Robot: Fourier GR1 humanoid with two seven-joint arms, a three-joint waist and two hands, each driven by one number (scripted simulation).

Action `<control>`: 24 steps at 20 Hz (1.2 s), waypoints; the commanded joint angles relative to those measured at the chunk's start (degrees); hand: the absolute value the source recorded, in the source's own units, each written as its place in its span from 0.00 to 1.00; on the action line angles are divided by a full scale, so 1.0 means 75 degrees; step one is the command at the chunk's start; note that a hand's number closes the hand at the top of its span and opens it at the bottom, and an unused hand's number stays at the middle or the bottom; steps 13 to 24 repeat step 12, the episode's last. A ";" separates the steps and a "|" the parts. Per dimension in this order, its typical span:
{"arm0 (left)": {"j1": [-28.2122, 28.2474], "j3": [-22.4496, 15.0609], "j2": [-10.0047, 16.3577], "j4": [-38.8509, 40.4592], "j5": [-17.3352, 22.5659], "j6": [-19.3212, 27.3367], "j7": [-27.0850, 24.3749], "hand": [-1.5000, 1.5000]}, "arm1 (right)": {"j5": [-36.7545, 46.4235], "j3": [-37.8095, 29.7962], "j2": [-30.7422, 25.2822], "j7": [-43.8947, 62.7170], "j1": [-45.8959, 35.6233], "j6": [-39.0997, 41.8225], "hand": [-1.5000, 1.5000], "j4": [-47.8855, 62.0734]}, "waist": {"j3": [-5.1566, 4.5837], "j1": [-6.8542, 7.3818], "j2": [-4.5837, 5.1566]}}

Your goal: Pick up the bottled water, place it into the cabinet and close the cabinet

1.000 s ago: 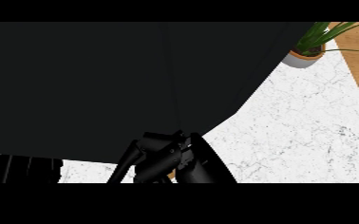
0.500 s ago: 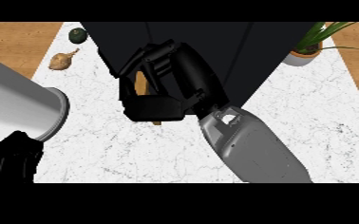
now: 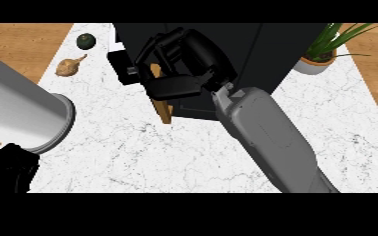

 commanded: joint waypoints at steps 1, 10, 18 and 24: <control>-0.0039 0.0054 -0.0038 0.0028 0.0038 -0.0020 0.0030 1.00 | 0.0177 -0.0953 -0.0716 -0.0541 -0.0316 0.0107 1.00 0.1577 | 0.0057 -0.0015 0.0391; -0.0209 0.0097 0.0038 -0.0006 0.0012 -0.0119 0.0106 1.00 | 0.0028 -0.1087 -0.1130 -0.0998 -0.0248 0.0695 1.00 0.1908 | 0.0052 -0.0019 0.0416; -0.0479 0.0097 0.0104 0.0049 0.0020 -0.0062 0.0280 1.00 | -0.0030 -0.1115 -0.1076 -0.1058 -0.0383 0.0759 1.00 0.1987 | 0.0053 -0.0083 0.0459; -0.0479 0.0097 0.0104 0.0049 0.0020 -0.0062 0.0280 1.00 | -0.0030 -0.1115 -0.1076 -0.1058 -0.0383 0.0759 1.00 0.1987 | 0.0053 -0.0083 0.0459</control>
